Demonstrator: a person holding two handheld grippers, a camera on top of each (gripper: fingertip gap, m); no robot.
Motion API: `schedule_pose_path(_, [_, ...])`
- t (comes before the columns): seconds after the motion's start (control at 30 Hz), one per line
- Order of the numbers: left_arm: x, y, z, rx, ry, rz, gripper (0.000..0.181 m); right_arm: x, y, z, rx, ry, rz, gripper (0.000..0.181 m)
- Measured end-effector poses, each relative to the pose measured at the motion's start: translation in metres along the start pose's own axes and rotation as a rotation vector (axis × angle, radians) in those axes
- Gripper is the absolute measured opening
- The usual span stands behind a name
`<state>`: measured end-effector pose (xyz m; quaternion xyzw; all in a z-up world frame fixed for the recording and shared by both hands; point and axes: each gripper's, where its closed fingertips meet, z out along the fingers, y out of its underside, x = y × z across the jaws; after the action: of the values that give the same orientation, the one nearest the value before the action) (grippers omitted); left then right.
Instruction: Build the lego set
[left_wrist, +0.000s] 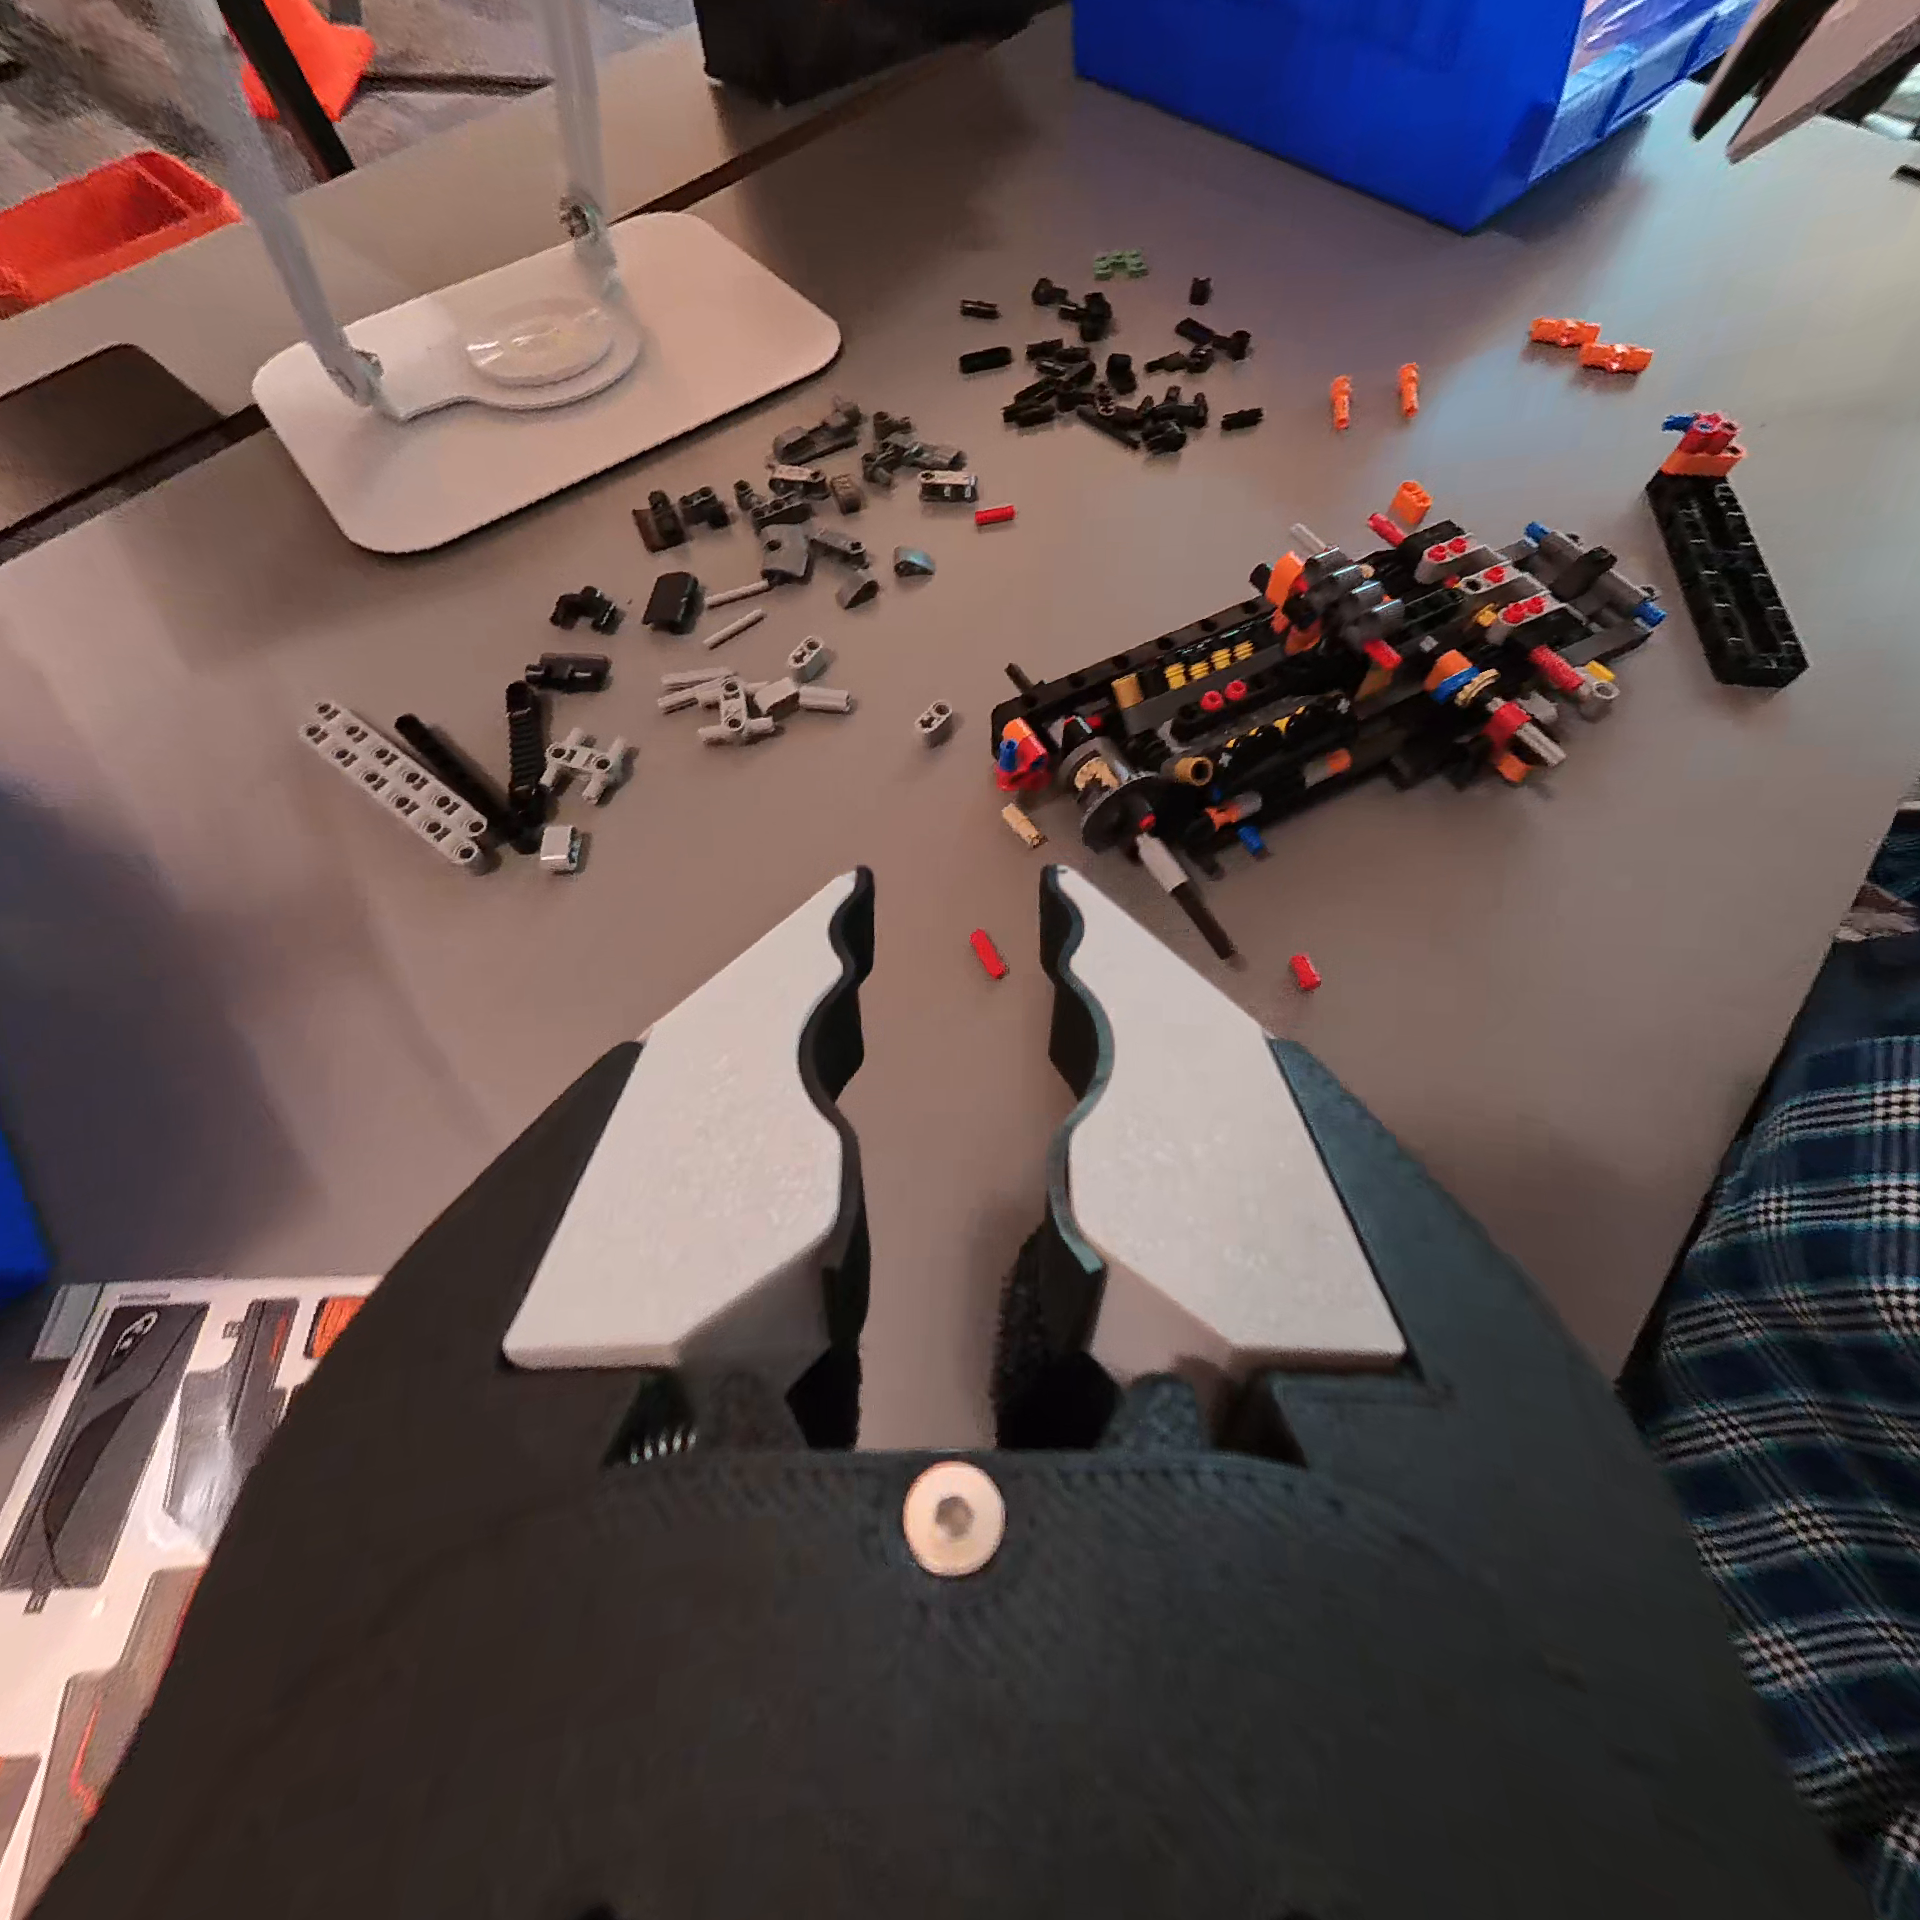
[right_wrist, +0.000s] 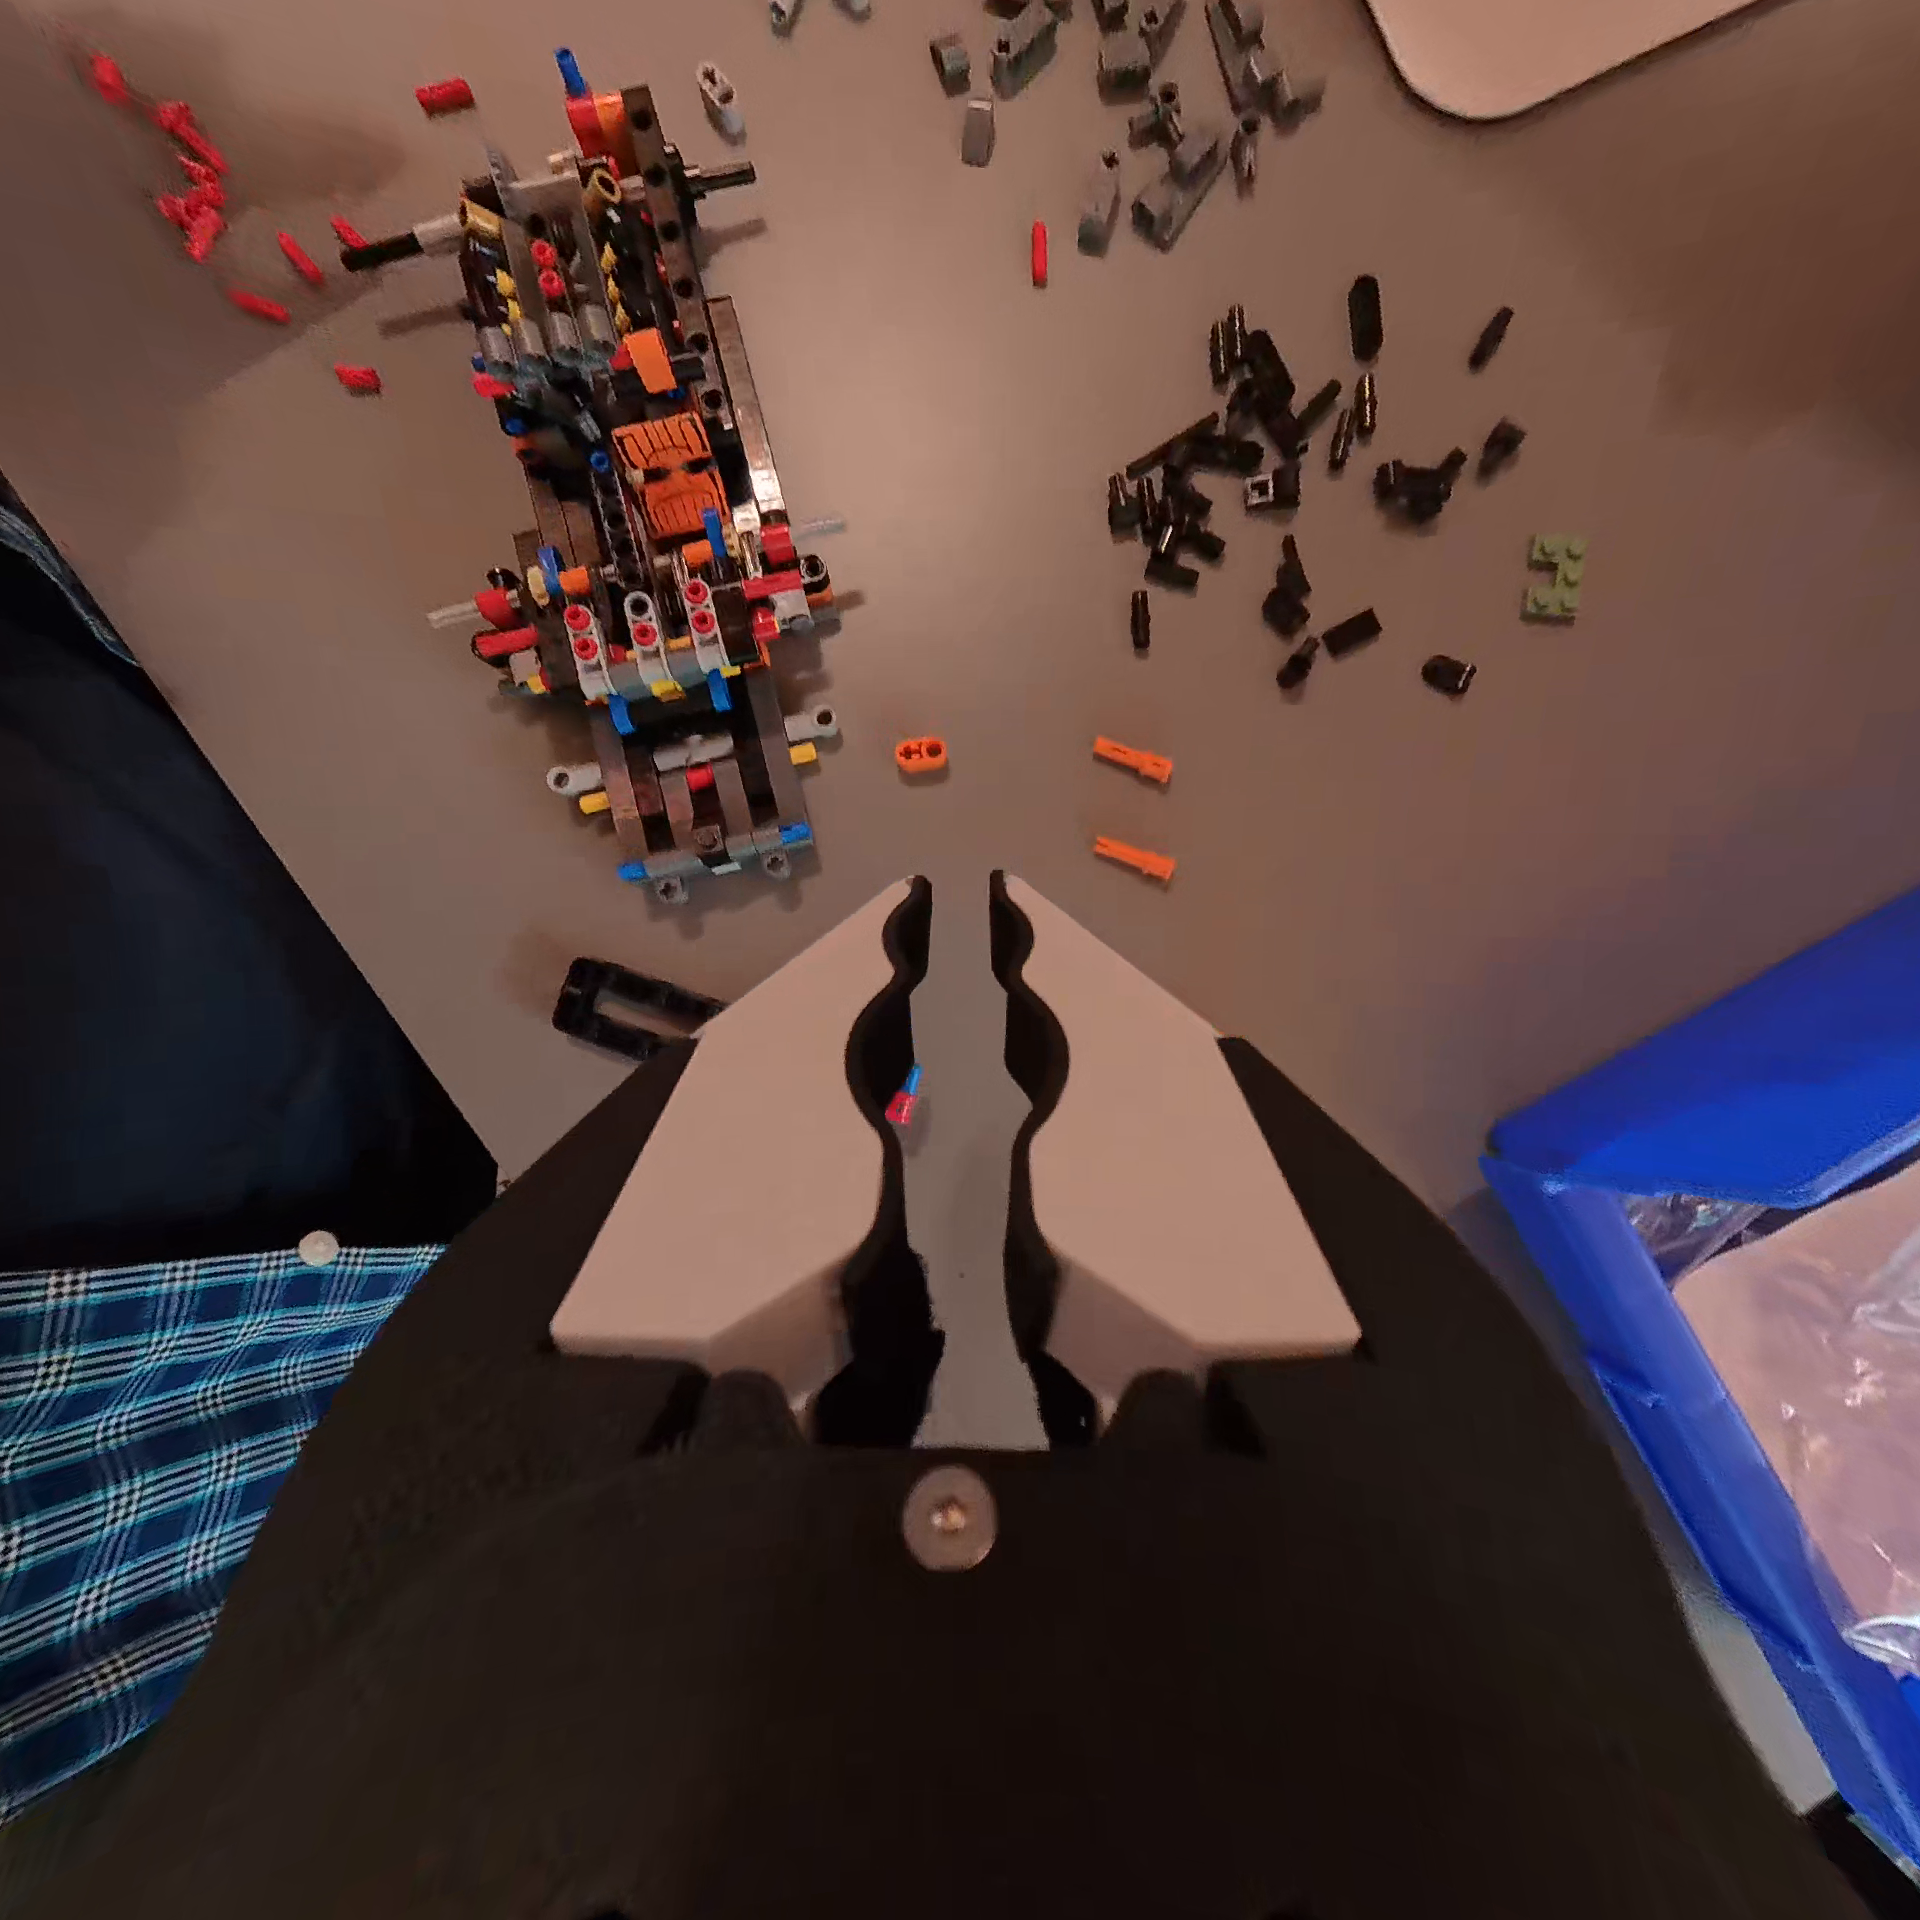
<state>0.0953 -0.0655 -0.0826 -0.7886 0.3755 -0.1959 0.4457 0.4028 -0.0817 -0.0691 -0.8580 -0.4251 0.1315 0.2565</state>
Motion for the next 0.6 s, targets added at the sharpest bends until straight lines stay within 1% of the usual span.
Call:
schedule_pose_path(0.13, [-0.009,0.007,-0.003,0.009,-0.033,-0.013,0.032,-0.003,-0.004,0.003,0.012,0.003,0.002,0.01])
schedule_pose_path(0.4, [-0.018,0.015,-0.001,0.025,-0.029,-0.052,0.033,-0.003,-0.013,0.003,0.07,0.042,0.007,0.013])
schedule_pose_path(0.5, [-0.022,0.017,-0.003,0.033,-0.037,-0.068,0.032,-0.001,-0.023,0.005,0.084,0.055,-0.024,0.01])
schedule_pose_path(0.6, [-0.023,0.018,-0.006,0.043,-0.037,-0.085,0.031,-0.002,-0.037,0.014,0.084,0.046,-0.074,0.003])
